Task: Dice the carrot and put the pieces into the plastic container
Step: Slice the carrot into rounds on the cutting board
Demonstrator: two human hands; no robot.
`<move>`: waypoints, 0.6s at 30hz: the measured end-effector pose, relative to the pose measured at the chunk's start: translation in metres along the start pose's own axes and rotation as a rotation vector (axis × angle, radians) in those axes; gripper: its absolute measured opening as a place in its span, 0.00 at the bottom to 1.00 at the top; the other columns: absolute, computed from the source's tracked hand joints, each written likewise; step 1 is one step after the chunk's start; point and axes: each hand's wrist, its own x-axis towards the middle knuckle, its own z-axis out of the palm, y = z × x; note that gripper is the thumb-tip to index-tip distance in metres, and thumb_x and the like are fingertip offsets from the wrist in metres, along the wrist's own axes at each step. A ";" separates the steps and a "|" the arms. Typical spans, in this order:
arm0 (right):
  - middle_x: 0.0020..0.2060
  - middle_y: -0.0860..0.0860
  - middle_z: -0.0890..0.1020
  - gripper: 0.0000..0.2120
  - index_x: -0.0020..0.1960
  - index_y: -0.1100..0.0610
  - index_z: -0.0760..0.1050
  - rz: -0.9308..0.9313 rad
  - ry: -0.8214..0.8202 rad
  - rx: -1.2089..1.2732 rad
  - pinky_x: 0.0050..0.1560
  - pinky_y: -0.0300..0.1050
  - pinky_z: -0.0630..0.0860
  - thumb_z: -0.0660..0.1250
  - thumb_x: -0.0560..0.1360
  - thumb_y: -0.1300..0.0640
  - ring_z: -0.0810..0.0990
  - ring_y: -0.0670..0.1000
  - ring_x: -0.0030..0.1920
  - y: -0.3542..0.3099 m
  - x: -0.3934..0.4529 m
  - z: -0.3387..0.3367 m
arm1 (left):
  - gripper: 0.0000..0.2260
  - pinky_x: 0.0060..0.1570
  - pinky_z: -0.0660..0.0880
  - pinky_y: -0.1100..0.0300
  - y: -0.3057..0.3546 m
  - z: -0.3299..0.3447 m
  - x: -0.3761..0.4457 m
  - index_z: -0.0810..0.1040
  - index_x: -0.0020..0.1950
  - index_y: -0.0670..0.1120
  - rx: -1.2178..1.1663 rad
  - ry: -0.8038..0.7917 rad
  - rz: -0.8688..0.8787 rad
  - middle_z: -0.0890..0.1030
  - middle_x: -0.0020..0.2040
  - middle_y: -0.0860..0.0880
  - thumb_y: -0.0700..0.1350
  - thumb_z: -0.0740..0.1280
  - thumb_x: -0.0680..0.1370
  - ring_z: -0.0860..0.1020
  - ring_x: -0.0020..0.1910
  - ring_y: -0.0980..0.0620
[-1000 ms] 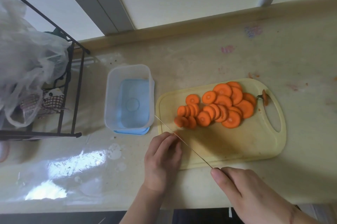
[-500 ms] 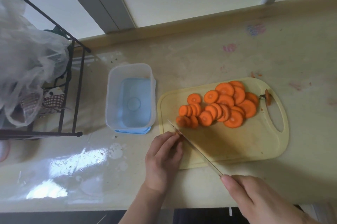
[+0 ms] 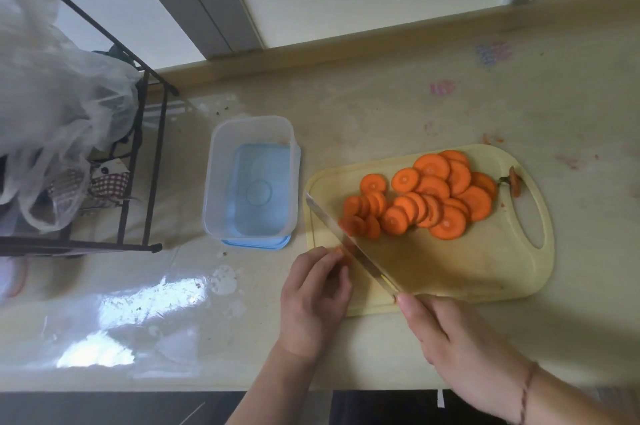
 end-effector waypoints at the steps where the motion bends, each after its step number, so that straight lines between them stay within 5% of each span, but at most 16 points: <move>1: 0.26 0.52 0.72 0.27 0.33 0.55 0.66 -0.005 -0.009 -0.015 0.38 0.45 0.69 0.47 0.72 0.33 0.72 0.50 0.30 0.001 -0.004 0.000 | 0.07 0.50 0.79 0.60 0.000 0.000 0.000 0.85 0.51 0.38 0.000 0.002 -0.008 0.82 0.50 0.47 0.40 0.71 0.76 0.82 0.45 0.50; 5: 0.29 0.56 0.74 0.34 0.34 0.57 0.67 -0.005 -0.008 -0.060 0.40 0.45 0.68 0.42 0.68 0.27 0.72 0.50 0.32 0.004 -0.013 -0.002 | 0.07 0.49 0.80 0.58 0.001 -0.001 0.000 0.85 0.49 0.39 -0.002 0.008 -0.023 0.83 0.49 0.48 0.41 0.71 0.76 0.82 0.45 0.50; 13: 0.27 0.54 0.72 0.29 0.35 0.55 0.67 0.041 -0.068 -0.179 0.37 0.39 0.66 0.42 0.67 0.31 0.72 0.46 0.32 0.000 -0.024 -0.009 | 0.07 0.47 0.80 0.56 0.001 -0.001 -0.001 0.85 0.49 0.39 -0.027 0.013 -0.021 0.82 0.52 0.51 0.35 0.76 0.71 0.83 0.46 0.50; 18: 0.27 0.42 0.75 0.27 0.33 0.52 0.65 0.018 -0.072 -0.163 0.37 0.38 0.67 0.42 0.67 0.31 0.72 0.45 0.32 0.003 -0.024 -0.009 | 0.07 0.47 0.81 0.55 0.000 -0.002 -0.002 0.85 0.49 0.40 -0.022 0.011 -0.018 0.83 0.51 0.49 0.36 0.75 0.72 0.83 0.47 0.49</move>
